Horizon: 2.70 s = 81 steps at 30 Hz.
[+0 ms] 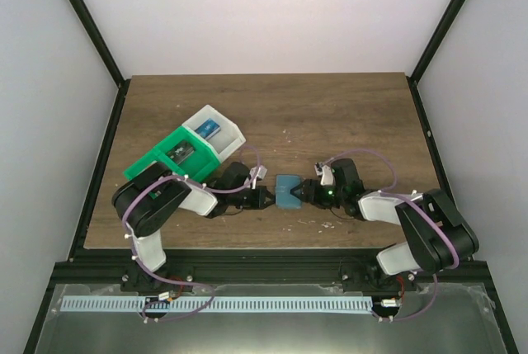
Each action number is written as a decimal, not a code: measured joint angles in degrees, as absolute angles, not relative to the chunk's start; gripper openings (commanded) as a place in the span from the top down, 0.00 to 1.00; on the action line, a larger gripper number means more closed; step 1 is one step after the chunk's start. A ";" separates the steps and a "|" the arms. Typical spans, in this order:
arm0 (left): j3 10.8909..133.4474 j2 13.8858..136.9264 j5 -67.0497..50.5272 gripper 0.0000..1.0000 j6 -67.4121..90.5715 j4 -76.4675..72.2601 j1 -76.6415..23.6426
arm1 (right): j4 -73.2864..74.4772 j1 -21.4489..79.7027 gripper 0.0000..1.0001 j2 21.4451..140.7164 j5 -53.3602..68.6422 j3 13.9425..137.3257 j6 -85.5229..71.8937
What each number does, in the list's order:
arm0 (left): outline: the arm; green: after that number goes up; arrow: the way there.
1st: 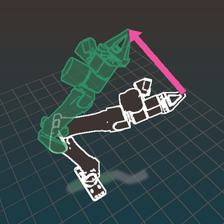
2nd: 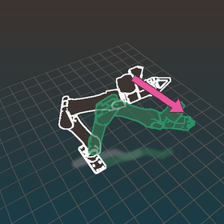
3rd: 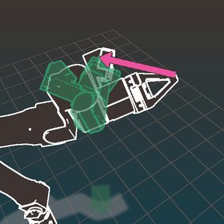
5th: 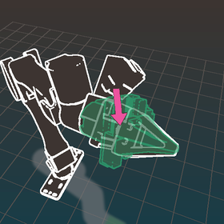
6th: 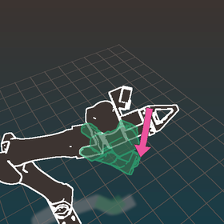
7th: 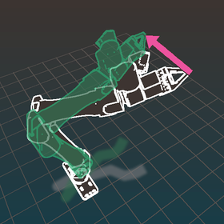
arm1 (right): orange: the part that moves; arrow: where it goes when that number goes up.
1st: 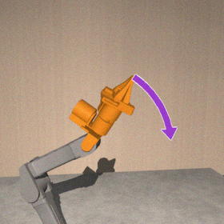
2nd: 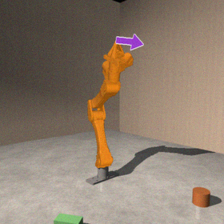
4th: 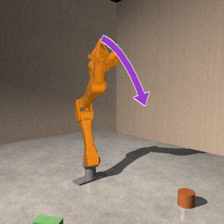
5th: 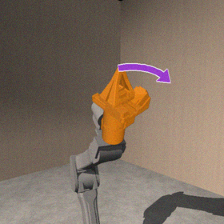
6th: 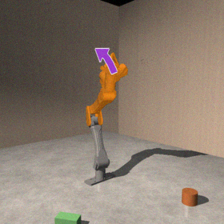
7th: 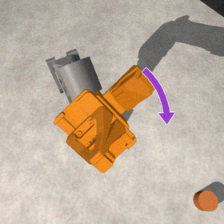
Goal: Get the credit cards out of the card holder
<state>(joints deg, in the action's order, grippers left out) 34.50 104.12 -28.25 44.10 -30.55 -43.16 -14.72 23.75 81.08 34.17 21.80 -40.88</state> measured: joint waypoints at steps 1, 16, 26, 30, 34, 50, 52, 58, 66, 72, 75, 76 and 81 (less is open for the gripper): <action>34.50 104.29 -28.42 1.00 44.07 -30.79 -43.11 | -15.14 23.68 0.43 81.06 34.46 21.78 -41.15; 34.22 104.64 -28.99 1.00 43.70 -31.90 -43.00 | -27.33 23.38 0.45 76.16 40.34 18.46 -49.10; 31.09 104.62 -29.93 1.00 45.47 -37.12 -43.83 | -37.21 23.46 0.45 76.73 46.00 15.38 -55.33; 30.72 104.07 -30.30 1.00 47.07 -37.45 -46.06 | -38.28 23.46 0.46 76.84 46.85 15.57 -56.58; 28.86 103.02 -32.23 1.00 50.98 -42.39 -47.68 | -38.70 23.77 0.46 77.47 46.87 17.08 -58.11; 19.92 93.73 -29.23 0.82 55.88 -43.57 -47.33 | -39.18 29.82 0.48 85.54 44.58 22.85 -61.78; 18.28 91.05 -28.56 0.76 55.90 -42.76 -46.68 | -36.53 29.82 0.48 84.29 43.99 22.83 -60.27; 16.38 83.42 -27.88 0.70 55.57 -38.17 -45.82 | -19.09 29.85 0.48 76.82 38.09 24.51 -50.65; 16.38 76.93 -29.17 0.41 55.48 -33.34 -44.03 | 2.31 29.82 0.44 72.53 27.73 31.05 -39.16; 16.38 75.53 -32.82 0.23 55.13 -32.60 -40.34 | 6.22 30.06 0.44 75.37 26.70 33.36 -36.10; 16.40 73.63 -33.04 0.27 54.06 -29.54 -40.14 | 6.44 30.98 0.44 78.04 26.74 34.00 -35.29; 16.43 73.10 -32.93 0.29 53.74 -28.49 -40.10 | 6.35 31.40 0.44 78.94 26.79 34.04 -35.07; 16.32 71.72 -32.16 0.37 52.75 -25.45 -39.53 | 6.52 34.13 0.45 80.75 26.70 34.09 -34.26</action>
<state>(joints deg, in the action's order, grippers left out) 16.32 71.72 -32.16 52.75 -25.45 -39.53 6.52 34.13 80.75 26.70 34.09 -34.26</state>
